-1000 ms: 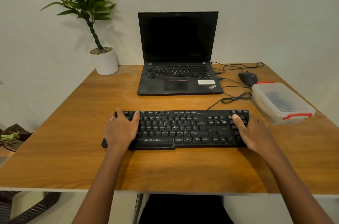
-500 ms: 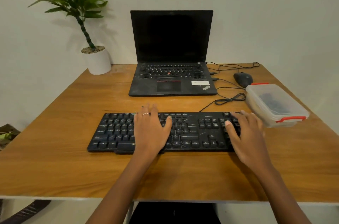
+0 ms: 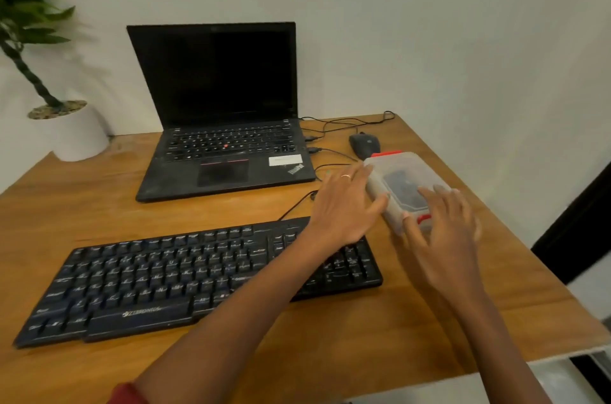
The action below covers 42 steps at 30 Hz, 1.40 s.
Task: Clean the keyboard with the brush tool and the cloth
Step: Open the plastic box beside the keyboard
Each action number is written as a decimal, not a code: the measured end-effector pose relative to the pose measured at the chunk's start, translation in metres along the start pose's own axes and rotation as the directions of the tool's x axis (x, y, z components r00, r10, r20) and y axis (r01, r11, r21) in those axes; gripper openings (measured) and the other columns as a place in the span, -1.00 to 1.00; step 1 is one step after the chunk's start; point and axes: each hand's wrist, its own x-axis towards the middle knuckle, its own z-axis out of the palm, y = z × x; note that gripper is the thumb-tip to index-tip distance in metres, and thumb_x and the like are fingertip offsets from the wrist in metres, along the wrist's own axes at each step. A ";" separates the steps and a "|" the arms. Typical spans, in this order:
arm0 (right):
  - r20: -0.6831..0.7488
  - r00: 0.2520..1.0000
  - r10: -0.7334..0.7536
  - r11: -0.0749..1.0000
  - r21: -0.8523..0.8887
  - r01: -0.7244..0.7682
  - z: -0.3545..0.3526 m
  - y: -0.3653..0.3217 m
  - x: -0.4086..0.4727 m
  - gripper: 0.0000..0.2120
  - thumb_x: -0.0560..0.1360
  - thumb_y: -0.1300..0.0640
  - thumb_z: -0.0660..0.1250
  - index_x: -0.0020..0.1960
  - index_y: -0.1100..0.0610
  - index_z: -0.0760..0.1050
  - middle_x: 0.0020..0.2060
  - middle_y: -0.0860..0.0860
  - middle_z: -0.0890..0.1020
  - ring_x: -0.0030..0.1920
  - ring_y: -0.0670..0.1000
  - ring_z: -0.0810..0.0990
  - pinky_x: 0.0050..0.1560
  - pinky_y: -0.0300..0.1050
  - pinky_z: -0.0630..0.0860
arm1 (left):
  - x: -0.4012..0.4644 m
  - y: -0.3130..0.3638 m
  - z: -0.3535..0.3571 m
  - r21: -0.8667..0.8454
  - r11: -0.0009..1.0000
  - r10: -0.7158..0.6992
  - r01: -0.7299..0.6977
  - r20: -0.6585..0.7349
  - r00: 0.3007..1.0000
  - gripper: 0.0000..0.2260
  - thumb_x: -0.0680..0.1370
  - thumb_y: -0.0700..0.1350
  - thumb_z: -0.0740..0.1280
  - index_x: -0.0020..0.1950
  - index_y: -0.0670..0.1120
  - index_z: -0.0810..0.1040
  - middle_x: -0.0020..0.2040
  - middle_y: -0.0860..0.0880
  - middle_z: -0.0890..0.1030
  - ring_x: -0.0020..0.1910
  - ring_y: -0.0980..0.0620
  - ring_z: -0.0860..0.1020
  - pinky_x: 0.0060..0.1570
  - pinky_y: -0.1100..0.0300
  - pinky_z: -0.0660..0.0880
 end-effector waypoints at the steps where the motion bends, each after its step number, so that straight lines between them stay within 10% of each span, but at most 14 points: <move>1: 0.021 1.000 -0.013 1.000 -0.023 0.013 0.001 0.003 0.001 -0.44 0.49 -0.23 -0.05 0.37 0.01 0.31 0.39 0.02 0.34 0.45 0.06 0.14 0.40 0.17 0.01 | 0.010 0.002 0.005 0.017 0.999 0.041 -0.042 0.025 0.999 -0.45 0.62 0.15 0.15 0.55 -0.05 0.21 0.55 -0.04 0.22 0.52 -0.04 0.17 0.48 -0.01 0.05; 7: 0.041 0.999 -0.030 0.995 -0.095 0.034 0.002 0.020 0.000 -0.47 0.50 -0.24 -0.01 0.37 -0.05 0.33 0.39 -0.06 0.36 0.45 0.00 0.15 0.39 0.17 0.01 | 0.035 0.013 0.028 0.097 0.983 0.130 -0.153 0.210 0.969 -0.47 0.66 0.13 0.06 0.57 -0.08 0.12 0.59 -0.05 0.11 0.57 -0.03 -0.01 0.50 -0.02 -0.12; 21: -0.032 0.999 -0.019 0.999 -0.029 0.018 -0.013 0.025 -0.048 -0.44 0.47 -0.28 -0.04 0.34 -0.05 0.38 0.37 -0.05 0.40 0.44 0.01 0.21 0.38 0.14 0.06 | -0.018 0.028 0.044 -0.023 0.988 0.153 -0.151 0.110 0.982 -0.47 0.65 0.13 -0.01 0.58 -0.05 0.12 0.58 0.00 0.15 0.57 0.04 -0.04 0.49 0.12 -0.19; 28: -0.126 0.990 -0.061 0.962 0.257 0.092 -0.013 0.037 -0.073 -0.52 0.49 -0.18 0.17 0.30 0.07 0.42 0.38 -0.04 0.37 0.47 -0.06 0.09 0.37 0.07 0.22 | -0.039 0.037 0.044 0.003 0.989 0.148 -0.150 0.121 0.982 -0.40 0.58 0.18 -0.10 0.58 -0.03 0.10 0.58 0.03 0.13 0.57 0.06 -0.05 0.49 0.11 -0.17; 42: -0.410 0.877 -0.249 0.963 -0.012 0.268 -0.014 0.056 -0.074 -0.77 0.45 0.17 0.35 0.02 0.29 0.60 0.00 0.16 0.65 0.12 0.09 0.58 0.25 -0.19 0.39 | -0.041 0.038 0.045 0.032 0.990 0.131 -0.135 0.105 0.986 -0.40 0.57 0.18 -0.11 0.58 -0.02 0.12 0.57 0.04 0.16 0.57 0.06 0.00 0.53 0.06 -0.10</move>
